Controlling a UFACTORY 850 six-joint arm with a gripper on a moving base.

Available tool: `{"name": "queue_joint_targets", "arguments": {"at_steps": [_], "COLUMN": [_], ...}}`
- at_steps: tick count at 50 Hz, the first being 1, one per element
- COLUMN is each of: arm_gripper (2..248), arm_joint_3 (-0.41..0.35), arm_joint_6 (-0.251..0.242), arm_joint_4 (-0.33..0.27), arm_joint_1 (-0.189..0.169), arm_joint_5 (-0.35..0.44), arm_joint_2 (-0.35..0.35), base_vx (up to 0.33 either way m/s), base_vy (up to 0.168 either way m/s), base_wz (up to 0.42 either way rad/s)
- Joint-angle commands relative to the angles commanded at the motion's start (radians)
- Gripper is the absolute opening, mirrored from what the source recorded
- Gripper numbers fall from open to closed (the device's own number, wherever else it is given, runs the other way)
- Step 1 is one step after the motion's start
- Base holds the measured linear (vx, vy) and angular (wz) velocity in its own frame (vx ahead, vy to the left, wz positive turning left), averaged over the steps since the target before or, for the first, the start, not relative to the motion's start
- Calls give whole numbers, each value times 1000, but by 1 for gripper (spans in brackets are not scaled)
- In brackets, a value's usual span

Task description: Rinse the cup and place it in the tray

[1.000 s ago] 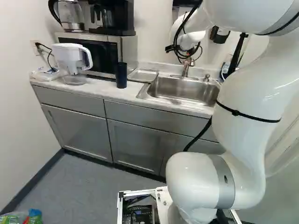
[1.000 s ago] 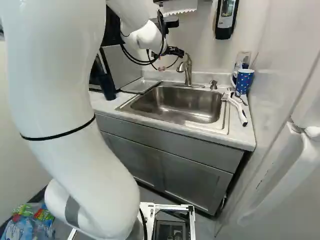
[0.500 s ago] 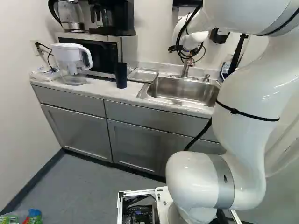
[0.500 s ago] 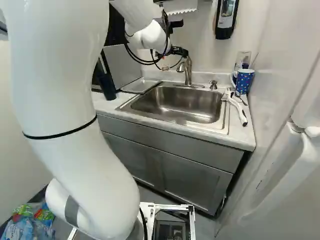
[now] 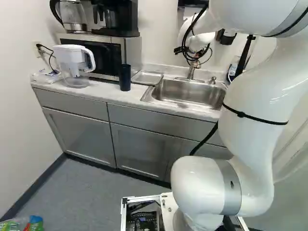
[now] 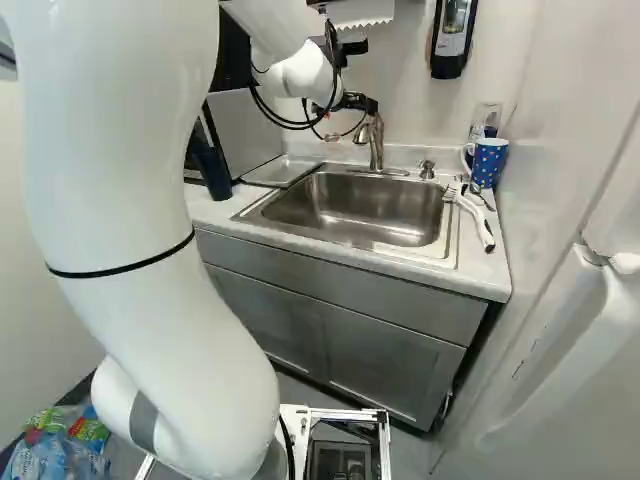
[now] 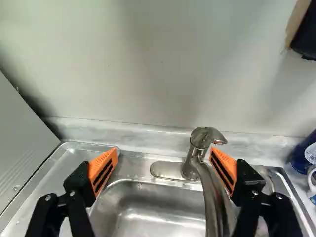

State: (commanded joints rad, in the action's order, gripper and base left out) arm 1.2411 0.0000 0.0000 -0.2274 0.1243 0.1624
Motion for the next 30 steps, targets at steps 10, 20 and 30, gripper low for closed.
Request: {"name": "queue_joint_targets", "arguments": {"at_steps": [10,20,30], "arm_gripper": [247,247,247], "arm_joint_3": [5,22,42], "arm_joint_6": [0,0,0], "arm_joint_4": [0,0,0], "arm_joint_1": [-2,-6,-7], "arm_joint_5": [0,3,29], "arm_joint_2": [5,20,38], "base_vx": [0,0,0], "base_vy": [0,0,0], "base_wz": [0,0,0]}}
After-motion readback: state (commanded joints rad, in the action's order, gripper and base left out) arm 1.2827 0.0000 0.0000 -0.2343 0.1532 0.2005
